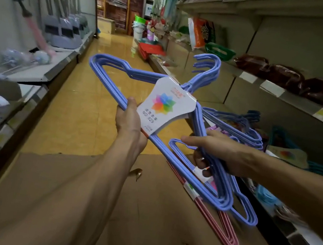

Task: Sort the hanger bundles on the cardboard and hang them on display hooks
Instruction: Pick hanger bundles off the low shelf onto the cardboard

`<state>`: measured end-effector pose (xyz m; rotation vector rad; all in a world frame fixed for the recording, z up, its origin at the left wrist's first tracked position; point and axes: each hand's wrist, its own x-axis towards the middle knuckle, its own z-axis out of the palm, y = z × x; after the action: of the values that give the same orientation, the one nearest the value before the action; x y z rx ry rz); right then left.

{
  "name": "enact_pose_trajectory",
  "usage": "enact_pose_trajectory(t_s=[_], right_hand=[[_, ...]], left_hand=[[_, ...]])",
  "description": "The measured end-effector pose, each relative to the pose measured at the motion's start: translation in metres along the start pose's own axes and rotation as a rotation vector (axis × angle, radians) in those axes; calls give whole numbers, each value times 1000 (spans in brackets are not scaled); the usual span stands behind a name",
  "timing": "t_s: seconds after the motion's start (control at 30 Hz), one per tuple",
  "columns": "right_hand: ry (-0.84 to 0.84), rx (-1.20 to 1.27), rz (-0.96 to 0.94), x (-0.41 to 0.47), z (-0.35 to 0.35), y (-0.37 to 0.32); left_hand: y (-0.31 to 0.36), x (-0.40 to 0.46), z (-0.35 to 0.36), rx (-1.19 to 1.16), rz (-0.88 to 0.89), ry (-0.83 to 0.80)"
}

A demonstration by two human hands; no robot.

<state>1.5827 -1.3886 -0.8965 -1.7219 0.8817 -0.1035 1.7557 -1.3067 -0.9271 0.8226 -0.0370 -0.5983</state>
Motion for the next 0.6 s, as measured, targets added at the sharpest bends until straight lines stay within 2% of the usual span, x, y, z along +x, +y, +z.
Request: enact_pose_trajectory(t_s=[0.13,0.27,0.43,0.53,0.6], right_hand=[[2,121,-68,20,4,-14],[84,154,-169,43,23,-3],[202,-25,-213,61,43,13],[177,-115,-269,69,61,22],[158,-158,-288,75,72,28]], left_hand=[[7,2,-4,1,10,-47],[20,8,-16,150,22,-57],[37,16,-51,801,16,45],[49,23,-71,1027,64,86],[54,24,-76,1139,178,101]])
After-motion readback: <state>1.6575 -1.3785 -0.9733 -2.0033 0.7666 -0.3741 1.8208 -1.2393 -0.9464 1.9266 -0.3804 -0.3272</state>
